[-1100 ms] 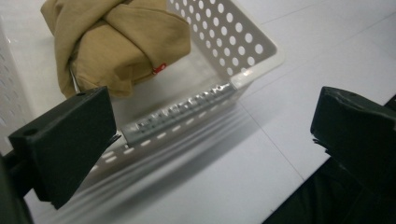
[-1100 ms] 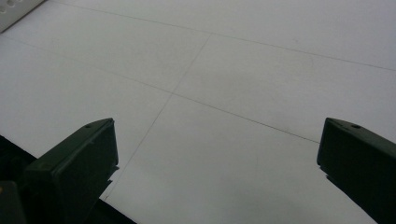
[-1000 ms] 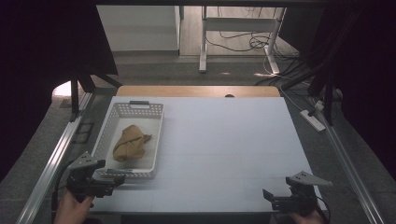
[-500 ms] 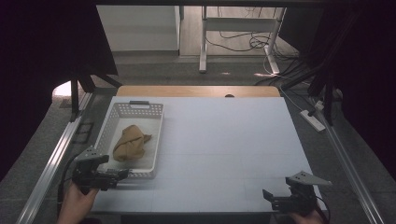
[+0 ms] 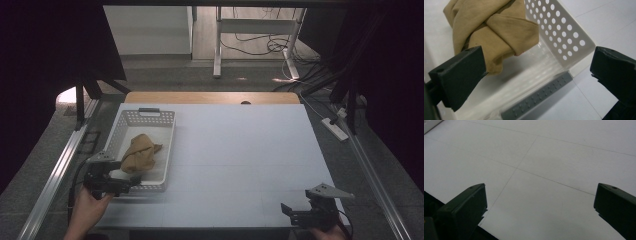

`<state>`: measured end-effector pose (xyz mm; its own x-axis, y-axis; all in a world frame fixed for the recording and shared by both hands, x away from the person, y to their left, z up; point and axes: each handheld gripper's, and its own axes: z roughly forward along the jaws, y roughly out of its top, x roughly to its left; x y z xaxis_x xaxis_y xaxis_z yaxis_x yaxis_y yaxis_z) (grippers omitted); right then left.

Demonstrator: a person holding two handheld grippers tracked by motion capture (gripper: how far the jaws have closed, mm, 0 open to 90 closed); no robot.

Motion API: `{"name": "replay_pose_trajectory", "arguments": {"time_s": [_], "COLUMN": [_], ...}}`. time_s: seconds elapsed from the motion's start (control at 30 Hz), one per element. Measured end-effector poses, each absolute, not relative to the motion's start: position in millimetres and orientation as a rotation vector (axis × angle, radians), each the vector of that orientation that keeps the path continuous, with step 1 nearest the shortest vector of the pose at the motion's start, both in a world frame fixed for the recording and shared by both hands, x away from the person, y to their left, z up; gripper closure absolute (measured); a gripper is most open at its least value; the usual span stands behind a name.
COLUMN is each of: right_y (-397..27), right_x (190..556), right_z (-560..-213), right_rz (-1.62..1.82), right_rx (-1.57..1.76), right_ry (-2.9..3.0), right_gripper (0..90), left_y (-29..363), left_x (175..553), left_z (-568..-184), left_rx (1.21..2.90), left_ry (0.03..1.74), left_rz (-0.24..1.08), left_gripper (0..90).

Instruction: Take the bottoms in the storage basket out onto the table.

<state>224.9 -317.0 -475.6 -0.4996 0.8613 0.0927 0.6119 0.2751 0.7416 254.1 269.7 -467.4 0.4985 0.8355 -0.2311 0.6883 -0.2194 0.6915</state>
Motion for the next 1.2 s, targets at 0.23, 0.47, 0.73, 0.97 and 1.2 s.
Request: {"name": "replay_pose_trajectory", "arguments": {"time_s": [0.23, 0.47, 0.73, 0.97, 1.2], "right_y": [-317.2, -317.5, -317.1, -317.4, -317.5], "right_x": [225.2, 225.4, 225.8, 226.0, 226.3], "right_z": [-475.7, -475.8, -476.0, -476.0, -476.1], "right_rz": [1.067, 1.070, 1.065, 1.067, 1.070], "right_rx": [1.344, 1.346, 1.347, 1.349, 1.352], "right_ry": [2.226, 2.229, 2.235, 2.234, 2.236], "right_gripper": [0.0, 0.0, 0.0, 0.0, 0.0], "left_y": [266.5, 264.4, 262.2, 258.0, 259.6], "left_x": [266.8, 277.6, 290.4, 303.5, 317.1], "left_z": [-465.3, -464.2, -463.3, -462.2, -465.6], "left_rx": [1.989, 2.000, 2.011, 2.029, 2.050], "left_ry": [1.241, 1.249, 1.253, 1.261, 1.289], "left_rz": [0.240, 0.244, 0.251, 0.233, 0.217], "left_gripper": [0.0, 0.0, 0.0, 0.0, 0.0]}}
